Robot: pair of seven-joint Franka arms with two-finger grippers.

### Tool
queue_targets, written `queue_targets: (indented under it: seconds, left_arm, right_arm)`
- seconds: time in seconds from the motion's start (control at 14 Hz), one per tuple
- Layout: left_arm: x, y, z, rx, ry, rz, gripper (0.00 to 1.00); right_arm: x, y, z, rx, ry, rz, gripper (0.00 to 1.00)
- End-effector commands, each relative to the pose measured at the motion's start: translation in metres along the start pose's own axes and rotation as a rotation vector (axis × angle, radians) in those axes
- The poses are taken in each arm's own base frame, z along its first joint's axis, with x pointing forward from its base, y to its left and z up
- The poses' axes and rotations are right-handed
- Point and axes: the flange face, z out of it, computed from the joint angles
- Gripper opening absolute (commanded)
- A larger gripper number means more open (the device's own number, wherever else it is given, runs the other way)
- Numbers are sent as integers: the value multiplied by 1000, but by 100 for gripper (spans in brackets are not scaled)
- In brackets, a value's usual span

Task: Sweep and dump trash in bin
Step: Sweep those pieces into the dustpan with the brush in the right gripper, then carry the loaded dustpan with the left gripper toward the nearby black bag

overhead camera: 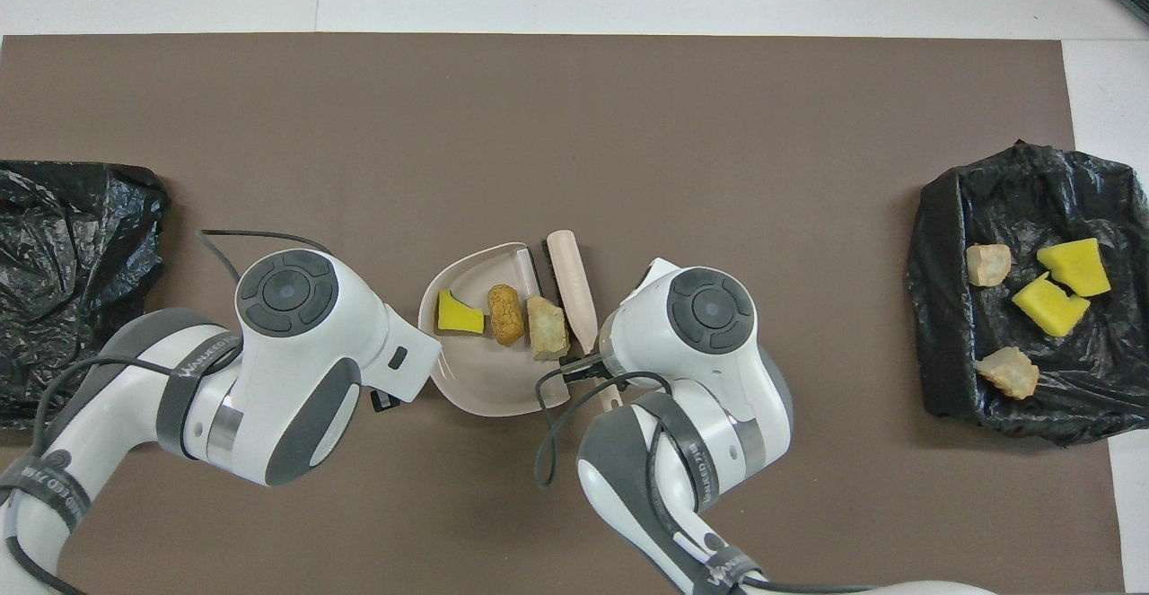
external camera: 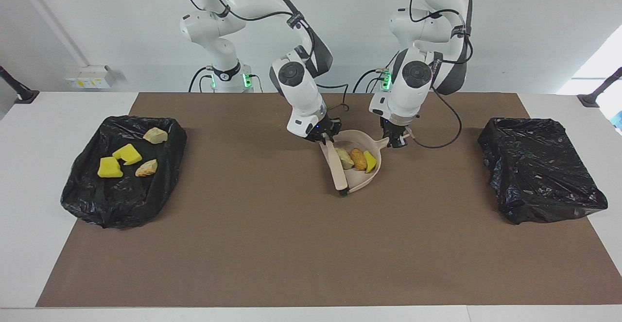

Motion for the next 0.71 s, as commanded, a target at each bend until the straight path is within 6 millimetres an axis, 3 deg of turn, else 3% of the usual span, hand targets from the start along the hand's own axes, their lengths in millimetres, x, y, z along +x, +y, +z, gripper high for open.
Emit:
queue_targets:
  seconds: [0.0,0.14,0.36,0.5,0.64]
  left_arm:
    - [-16,10,5,8,19,-69,0]
    - [-16,11,5,-4,30,-105,0]
    - [-16,11,4,-38,63,-178,0]
    - [-20,5,2,-52,75,-228,0]
    - [-26,0,2,-77,100,-268,0]
  right_arm:
    - [5,24,2,-10,-58,28,0]
    - [14,59,-28,-45,-87,43,0]
    - [13,89,-59,-151,-111,45,0]
    - [3,81,-68,-214,-123,69,0]
    - [-13,53,-63,-263,-113,90,0]
